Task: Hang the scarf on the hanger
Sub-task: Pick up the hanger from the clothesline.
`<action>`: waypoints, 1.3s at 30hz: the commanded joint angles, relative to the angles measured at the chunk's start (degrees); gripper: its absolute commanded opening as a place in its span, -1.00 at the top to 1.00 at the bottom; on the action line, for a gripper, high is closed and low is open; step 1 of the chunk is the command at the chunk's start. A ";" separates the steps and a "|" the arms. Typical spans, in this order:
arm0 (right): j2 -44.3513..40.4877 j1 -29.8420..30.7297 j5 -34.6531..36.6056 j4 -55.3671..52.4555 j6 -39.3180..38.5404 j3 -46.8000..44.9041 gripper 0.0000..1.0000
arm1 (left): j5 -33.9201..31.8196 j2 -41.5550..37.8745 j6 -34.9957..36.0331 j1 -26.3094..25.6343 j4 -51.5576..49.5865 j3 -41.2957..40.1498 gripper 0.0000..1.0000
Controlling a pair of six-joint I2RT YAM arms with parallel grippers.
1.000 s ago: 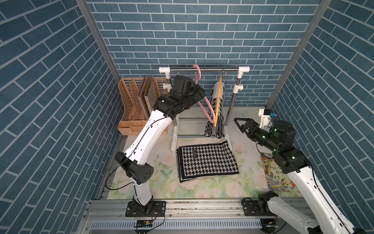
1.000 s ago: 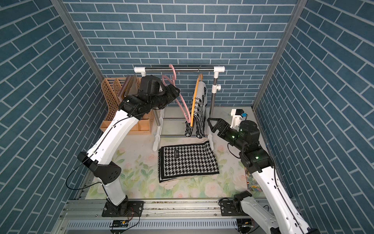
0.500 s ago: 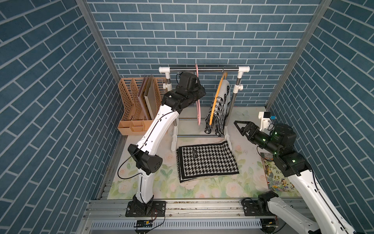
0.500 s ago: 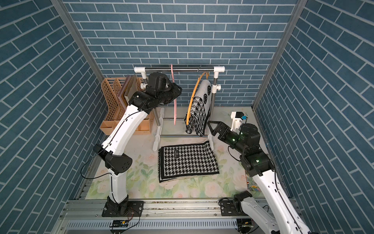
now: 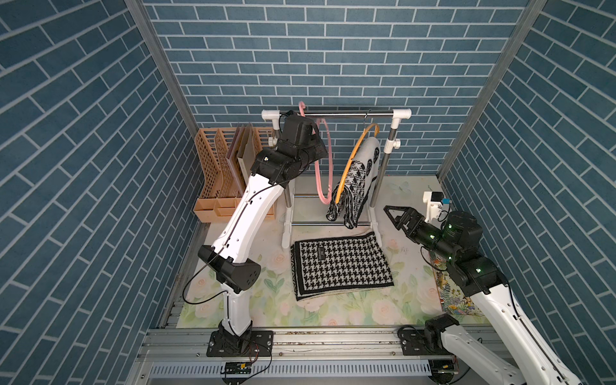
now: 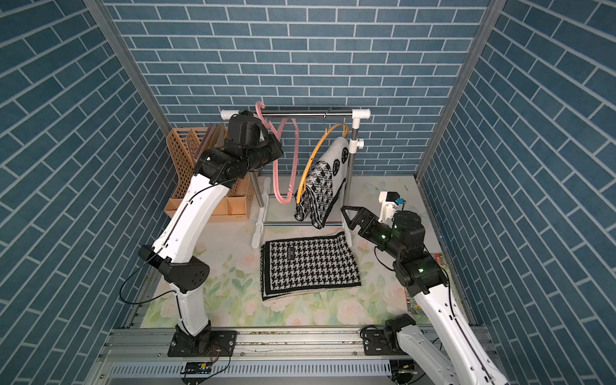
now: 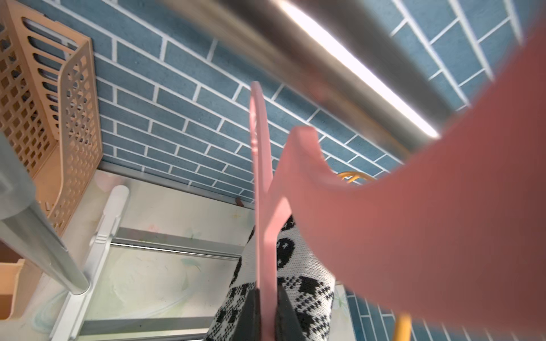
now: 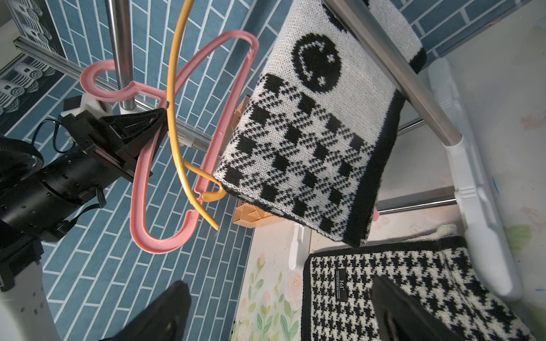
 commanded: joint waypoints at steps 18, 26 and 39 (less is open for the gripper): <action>-0.67 -0.12 -1.09 2.62 1.08 -2.87 -0.97 | 7.92 -22.69 11.65 2.50 12.02 -20.44 1.00; -1.05 -0.13 -0.28 2.08 -0.28 -4.28 -0.95 | 9.12 -41.62 -0.09 2.47 11.72 -40.15 1.00; -3.66 -0.13 2.36 -4.09 -4.25 -11.59 -0.80 | 13.31 -80.58 -28.06 2.49 21.93 -94.02 1.00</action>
